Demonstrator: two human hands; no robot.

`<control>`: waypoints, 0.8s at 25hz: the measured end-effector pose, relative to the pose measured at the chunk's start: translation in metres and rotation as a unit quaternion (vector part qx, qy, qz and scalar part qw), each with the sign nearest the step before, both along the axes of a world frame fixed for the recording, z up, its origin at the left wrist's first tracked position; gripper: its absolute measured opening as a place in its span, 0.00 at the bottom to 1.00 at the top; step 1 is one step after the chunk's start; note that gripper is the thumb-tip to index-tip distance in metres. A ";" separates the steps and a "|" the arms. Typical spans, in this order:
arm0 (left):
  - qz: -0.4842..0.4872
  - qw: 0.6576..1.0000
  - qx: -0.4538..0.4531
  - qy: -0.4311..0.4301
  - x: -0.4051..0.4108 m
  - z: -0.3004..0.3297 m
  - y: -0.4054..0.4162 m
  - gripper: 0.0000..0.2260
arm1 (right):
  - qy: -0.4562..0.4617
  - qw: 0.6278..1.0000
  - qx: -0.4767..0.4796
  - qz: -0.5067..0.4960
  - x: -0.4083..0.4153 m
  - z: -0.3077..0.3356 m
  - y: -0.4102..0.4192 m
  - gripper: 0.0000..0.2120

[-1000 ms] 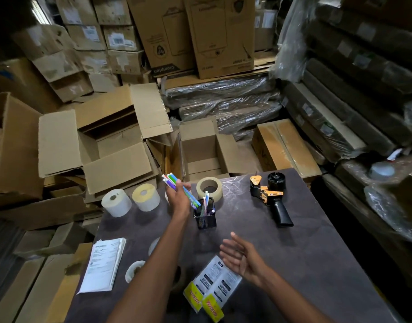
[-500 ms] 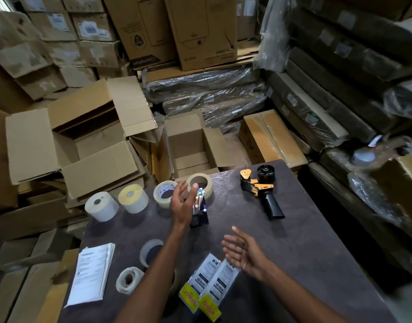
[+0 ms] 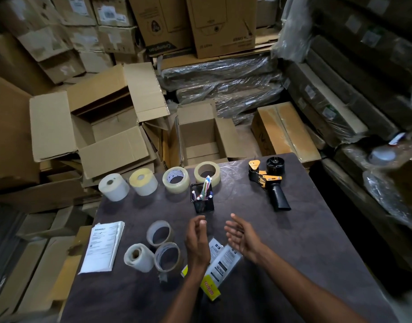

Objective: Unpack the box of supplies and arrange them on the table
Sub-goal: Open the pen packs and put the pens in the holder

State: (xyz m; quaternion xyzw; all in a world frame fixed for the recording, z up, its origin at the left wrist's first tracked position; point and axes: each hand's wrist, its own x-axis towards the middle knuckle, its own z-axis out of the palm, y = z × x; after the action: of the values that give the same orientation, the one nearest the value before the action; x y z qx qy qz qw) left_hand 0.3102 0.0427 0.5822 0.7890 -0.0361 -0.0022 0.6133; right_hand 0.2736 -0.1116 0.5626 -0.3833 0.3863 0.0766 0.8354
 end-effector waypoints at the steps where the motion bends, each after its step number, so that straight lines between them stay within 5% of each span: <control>1: -0.016 1.000 0.015 0.020 -0.003 -0.008 0.002 0.09 | 0.007 1.000 -0.016 -0.003 -0.001 -0.002 -0.001 0.18; 3: -0.056 0.996 0.059 0.037 -0.008 -0.024 0.009 0.07 | 0.001 0.997 -0.076 -0.005 -0.005 -0.008 -0.001 0.11; 6: -0.107 0.984 0.135 0.038 -0.016 -0.042 0.022 0.11 | -0.009 0.953 -0.297 0.062 -0.017 -0.019 0.001 0.01; 10: -0.130 0.950 0.282 0.030 -0.031 -0.051 0.028 0.13 | -0.022 0.885 -0.437 0.163 -0.033 -0.037 0.001 0.12; 15: -0.180 0.922 0.338 0.058 -0.044 -0.040 0.028 0.27 | -0.056 0.861 -0.453 0.224 -0.050 -0.055 0.002 0.18; 18: -0.191 0.923 0.325 0.075 -0.045 -0.040 0.026 0.29 | -0.043 0.911 -0.370 0.177 -0.046 -0.051 0.010 0.07; 20: -0.192 0.935 0.285 0.086 -0.046 -0.042 0.030 0.28 | -0.027 0.929 -0.336 0.150 -0.044 -0.057 0.008 0.11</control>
State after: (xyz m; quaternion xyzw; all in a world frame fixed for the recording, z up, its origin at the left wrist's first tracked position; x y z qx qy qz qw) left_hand 0.2644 0.0725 0.5406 0.9055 -0.1324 -0.1981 0.3511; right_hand 0.2292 -0.1033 0.5061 -0.6970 0.3047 0.0566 0.6467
